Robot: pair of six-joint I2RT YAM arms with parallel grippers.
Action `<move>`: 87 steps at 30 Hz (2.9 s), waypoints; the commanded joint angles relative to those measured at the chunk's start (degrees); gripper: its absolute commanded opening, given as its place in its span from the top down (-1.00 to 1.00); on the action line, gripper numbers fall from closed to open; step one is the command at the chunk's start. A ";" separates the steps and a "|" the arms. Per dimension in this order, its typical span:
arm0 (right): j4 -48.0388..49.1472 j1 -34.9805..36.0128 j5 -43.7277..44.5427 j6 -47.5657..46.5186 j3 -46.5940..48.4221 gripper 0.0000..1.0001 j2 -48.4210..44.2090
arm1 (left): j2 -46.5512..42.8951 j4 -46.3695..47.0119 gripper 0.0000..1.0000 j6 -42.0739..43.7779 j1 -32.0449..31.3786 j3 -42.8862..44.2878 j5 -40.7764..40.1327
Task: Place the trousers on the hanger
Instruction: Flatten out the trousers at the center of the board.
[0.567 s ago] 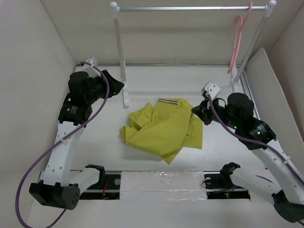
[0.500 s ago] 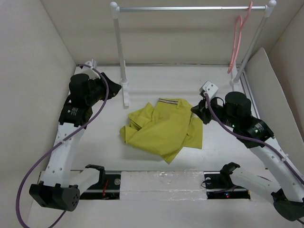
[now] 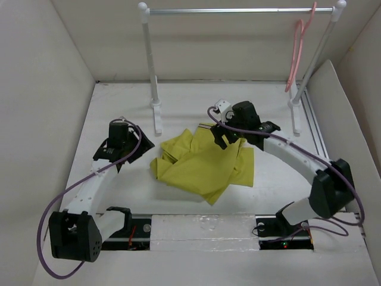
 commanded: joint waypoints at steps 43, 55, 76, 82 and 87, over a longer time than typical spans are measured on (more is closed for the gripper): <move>-23.08 7.08 0.19 9.06 35.02 1.00 -28.39 | -12.83 -7.45 1.00 2.01 -0.29 41.90 -24.34; -30.49 1.91 22.06 15.57 29.64 1.00 -26.11 | 1.12 -3.48 1.00 11.95 -2.84 40.44 -19.98; -0.24 -17.55 -10.37 13.55 28.11 1.00 -14.77 | 14.69 -2.55 1.00 6.67 -6.71 58.87 -22.07; -3.05 -5.53 -21.33 12.67 17.14 1.00 -27.66 | -2.43 -1.16 0.62 3.78 -6.71 47.23 -37.26; -24.71 1.36 -9.12 18.36 -10.98 0.31 -41.92 | -20.11 -5.52 -0.84 -0.44 -6.71 24.30 -49.31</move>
